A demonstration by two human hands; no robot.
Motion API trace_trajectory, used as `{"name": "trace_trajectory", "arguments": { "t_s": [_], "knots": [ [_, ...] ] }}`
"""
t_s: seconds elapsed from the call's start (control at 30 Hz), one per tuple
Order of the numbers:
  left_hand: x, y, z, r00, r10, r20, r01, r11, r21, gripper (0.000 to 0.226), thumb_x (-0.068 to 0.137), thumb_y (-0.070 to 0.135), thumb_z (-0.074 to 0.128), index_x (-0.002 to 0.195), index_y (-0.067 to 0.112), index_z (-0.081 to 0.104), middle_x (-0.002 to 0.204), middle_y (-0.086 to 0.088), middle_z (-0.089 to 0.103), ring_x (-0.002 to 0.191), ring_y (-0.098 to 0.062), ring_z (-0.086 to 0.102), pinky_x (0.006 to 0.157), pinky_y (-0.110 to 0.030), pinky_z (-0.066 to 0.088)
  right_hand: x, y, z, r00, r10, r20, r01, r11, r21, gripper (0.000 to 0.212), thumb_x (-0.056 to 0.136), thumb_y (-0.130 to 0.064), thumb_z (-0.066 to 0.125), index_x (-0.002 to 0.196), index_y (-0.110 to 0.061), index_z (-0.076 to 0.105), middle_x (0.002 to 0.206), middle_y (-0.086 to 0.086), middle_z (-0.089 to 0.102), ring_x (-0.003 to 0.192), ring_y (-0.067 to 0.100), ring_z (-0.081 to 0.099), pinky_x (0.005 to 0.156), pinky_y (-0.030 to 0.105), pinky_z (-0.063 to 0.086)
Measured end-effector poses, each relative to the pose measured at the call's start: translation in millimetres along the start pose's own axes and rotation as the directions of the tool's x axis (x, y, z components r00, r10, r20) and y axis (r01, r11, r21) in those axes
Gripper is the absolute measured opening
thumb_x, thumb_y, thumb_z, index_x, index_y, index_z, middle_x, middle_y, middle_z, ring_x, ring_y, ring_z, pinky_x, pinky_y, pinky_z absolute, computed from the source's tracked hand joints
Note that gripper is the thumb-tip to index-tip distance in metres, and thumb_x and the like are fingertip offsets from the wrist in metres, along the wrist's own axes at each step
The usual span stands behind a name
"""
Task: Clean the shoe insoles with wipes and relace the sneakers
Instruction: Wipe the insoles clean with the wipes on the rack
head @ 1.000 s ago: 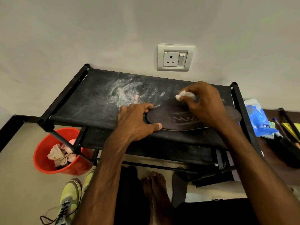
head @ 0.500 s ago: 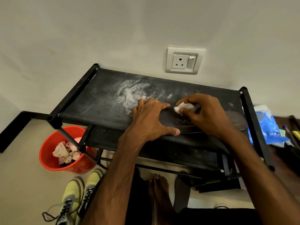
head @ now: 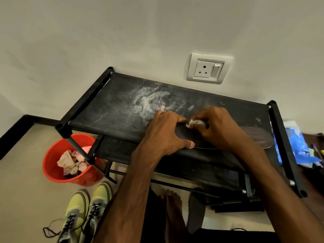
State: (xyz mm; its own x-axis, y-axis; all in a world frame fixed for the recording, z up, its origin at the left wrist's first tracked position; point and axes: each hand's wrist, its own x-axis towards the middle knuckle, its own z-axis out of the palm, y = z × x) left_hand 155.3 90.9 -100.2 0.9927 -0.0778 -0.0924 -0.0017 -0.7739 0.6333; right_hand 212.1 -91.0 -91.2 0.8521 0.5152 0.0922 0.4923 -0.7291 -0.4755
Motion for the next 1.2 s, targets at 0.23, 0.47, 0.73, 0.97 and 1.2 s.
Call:
{"name": "trace_trajectory", "arguments": {
  "t_s": [0.23,0.47,0.73,0.97,1.2],
  "knots": [
    [1.2,2.2,2.0,0.999,-0.033,-0.027,0.032,0.999,-0.026,0.087,0.061,0.053,0.090,0.138,0.028,0.059,0.140,0.004,0.057,0.138,-0.020,0.034,0.112,-0.043,0.039,-29.5,-7.6,-25.9,0.970,0.010,0.243,-0.026,0.998,0.063,0.016,0.087,-0.024,0.079,0.091,-0.039,0.078,0.088,-0.020,0.075,0.081,-0.001,0.070,0.073,0.026,0.060],
    [-0.1,3.3,2.0,0.999,-0.035,-0.014,0.035,0.999,-0.027,0.085,0.067,0.049,0.088,0.142,0.028,0.054,0.139,0.006,0.054,0.138,-0.017,0.030,0.113,-0.044,0.037,-12.9,-0.3,-4.0,0.995,0.102,0.002,-0.101,0.986,-0.131,0.013,0.084,-0.037,0.075,0.097,-0.039,0.075,0.089,-0.012,0.074,0.082,0.014,0.068,0.074,0.047,0.059],
    [-1.9,4.1,2.6,0.998,-0.062,-0.011,0.061,0.996,-0.058,0.081,0.066,0.048,0.089,0.139,0.032,0.055,0.137,0.007,0.052,0.137,-0.016,0.030,0.112,-0.046,0.038,1.1,2.5,2.5,0.991,0.109,-0.082,-0.117,0.988,-0.101,0.013,0.085,-0.033,0.074,0.097,-0.030,0.079,0.089,-0.005,0.076,0.080,0.020,0.069,0.072,0.045,0.059],
    [-2.6,5.6,5.0,0.995,-0.086,-0.043,0.082,0.994,-0.076,0.084,0.061,0.047,0.092,0.137,0.035,0.056,0.136,0.007,0.050,0.130,-0.013,0.036,0.110,-0.041,0.040,-30.9,-7.4,-29.2,0.955,0.108,0.275,-0.104,0.994,-0.029,0.009,0.083,-0.034,0.079,0.091,-0.040,0.078,0.082,-0.013,0.075,0.073,0.004,0.067,0.069,0.034,0.060],
    [-2.3,6.8,3.3,0.999,-0.052,-0.007,0.052,0.998,-0.024,0.081,0.069,0.047,0.087,0.140,0.034,0.051,0.139,0.009,0.049,0.134,-0.016,0.030,0.111,-0.041,0.037,-20.9,-3.6,-11.9,0.987,0.159,0.025,-0.151,0.968,-0.199,0.015,0.084,-0.041,0.076,0.098,-0.039,0.075,0.088,-0.012,0.073,0.080,0.013,0.067,0.073,0.040,0.059]
  ]
}}
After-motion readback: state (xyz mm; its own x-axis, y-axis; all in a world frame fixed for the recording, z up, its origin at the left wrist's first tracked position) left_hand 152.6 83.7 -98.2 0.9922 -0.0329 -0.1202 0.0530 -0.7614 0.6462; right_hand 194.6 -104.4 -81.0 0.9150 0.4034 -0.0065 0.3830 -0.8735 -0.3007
